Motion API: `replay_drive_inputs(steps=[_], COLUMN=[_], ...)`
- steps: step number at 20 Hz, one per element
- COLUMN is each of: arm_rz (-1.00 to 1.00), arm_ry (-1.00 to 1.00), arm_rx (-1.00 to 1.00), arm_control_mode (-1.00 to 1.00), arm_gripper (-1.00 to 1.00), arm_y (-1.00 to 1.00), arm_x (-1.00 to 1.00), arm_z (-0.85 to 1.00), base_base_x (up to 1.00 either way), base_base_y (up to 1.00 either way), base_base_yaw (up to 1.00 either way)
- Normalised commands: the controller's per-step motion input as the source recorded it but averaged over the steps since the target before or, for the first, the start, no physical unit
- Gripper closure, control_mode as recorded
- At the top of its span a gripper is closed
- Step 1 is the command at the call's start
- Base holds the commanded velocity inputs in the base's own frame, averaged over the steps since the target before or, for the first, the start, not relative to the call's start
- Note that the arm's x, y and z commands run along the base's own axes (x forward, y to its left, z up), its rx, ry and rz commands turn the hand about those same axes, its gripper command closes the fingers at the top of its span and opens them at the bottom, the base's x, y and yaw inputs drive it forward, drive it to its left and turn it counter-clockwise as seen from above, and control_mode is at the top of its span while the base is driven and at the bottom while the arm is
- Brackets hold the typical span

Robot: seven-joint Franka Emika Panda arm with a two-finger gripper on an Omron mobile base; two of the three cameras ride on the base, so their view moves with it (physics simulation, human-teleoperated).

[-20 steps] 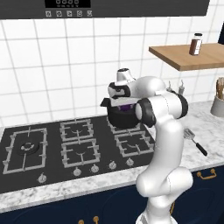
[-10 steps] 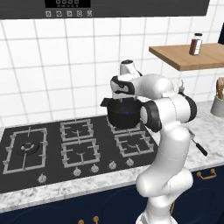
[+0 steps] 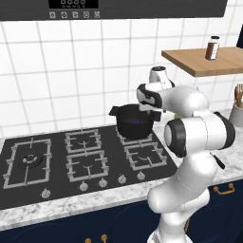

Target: Put the eggplant and mushroom in the pot. Retrieve the spatula and lightly stir the vegetables in the pot.

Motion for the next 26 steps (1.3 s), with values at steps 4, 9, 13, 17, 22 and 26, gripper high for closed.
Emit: replay_drive_inputs(steps=[4, 9, 13, 17, 22, 26], arm_rz=[0.00, 0.05, 0.15, 0.02, 0.00, 0.00], arm_ry=[0.01, 0.08, 0.08, 0.01, 0.00, 0.00], arm_rx=[0.05, 0.23, 0.14, 0.01, 0.00, 0.00], arm_control_mode=[-1.00, -1.00, -1.00, -1.00, -1.00, -1.00], arm_gripper=[-1.00, -1.00, -1.00, -1.00, -1.00, -1.00], arm_y=[-0.47, -0.97, -0.74, -0.14, -0.19, -0.16], arm_x=[-0.86, -0.72, -0.31, 0.00, 0.03, 0.00], arm_z=[-0.17, -0.34, -0.44, -0.30, -0.44, -0.34], base_base_x=[0.00, 0.00, 0.00, 0.00, 0.00, 0.00], base_base_y=[0.00, 0.00, 0.00, 0.00, 0.00, 0.00], base_base_yaw=[0.00, 0.00, 0.00, 0.00, 0.00, 0.00])
